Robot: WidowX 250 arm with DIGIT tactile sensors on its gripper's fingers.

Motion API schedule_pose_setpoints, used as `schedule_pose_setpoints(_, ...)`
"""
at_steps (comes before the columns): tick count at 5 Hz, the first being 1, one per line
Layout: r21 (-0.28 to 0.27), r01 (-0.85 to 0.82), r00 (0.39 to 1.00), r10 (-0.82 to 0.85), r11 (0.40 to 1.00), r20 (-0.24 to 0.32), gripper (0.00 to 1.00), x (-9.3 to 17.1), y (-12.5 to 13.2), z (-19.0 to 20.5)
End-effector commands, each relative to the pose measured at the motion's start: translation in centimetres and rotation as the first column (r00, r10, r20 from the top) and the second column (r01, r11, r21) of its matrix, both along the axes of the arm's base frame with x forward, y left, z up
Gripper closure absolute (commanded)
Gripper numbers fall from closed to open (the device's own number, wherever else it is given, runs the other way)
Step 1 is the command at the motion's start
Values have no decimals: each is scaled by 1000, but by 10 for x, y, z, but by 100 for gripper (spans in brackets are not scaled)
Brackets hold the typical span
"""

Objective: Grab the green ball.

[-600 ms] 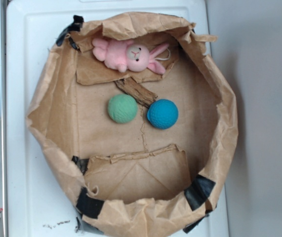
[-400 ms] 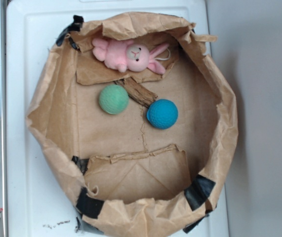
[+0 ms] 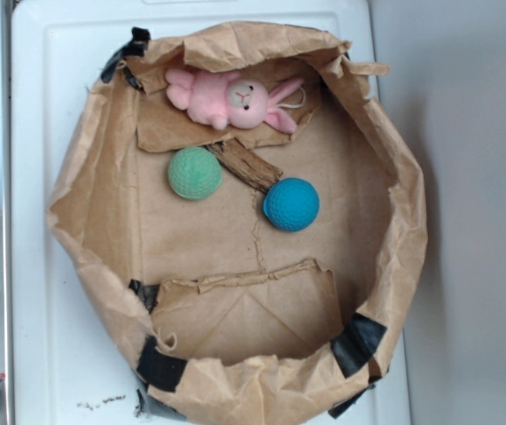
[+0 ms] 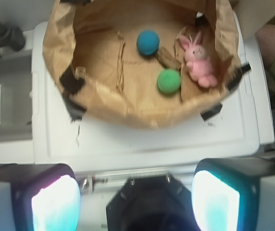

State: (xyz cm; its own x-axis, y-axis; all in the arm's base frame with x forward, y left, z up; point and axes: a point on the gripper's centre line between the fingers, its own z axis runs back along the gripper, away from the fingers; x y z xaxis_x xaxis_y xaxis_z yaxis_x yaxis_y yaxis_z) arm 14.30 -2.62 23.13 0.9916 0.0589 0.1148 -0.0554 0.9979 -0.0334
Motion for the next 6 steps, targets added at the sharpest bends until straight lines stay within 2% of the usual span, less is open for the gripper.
schedule_pose_setpoints(1, -9, 108, 989, -107, 994, 99, 0, 50, -2, -16)
schedule_pose_setpoints(2, -21, 101, 991, -98, 995, 95, 0, 79, 16, -32)
schedule_pose_setpoints(4, 24, 68, 993, -70, 997, 91, 0, 105, 45, -60)
schedule_pose_setpoints(6, 24, 68, 993, -70, 997, 91, 0, 105, 45, -60)
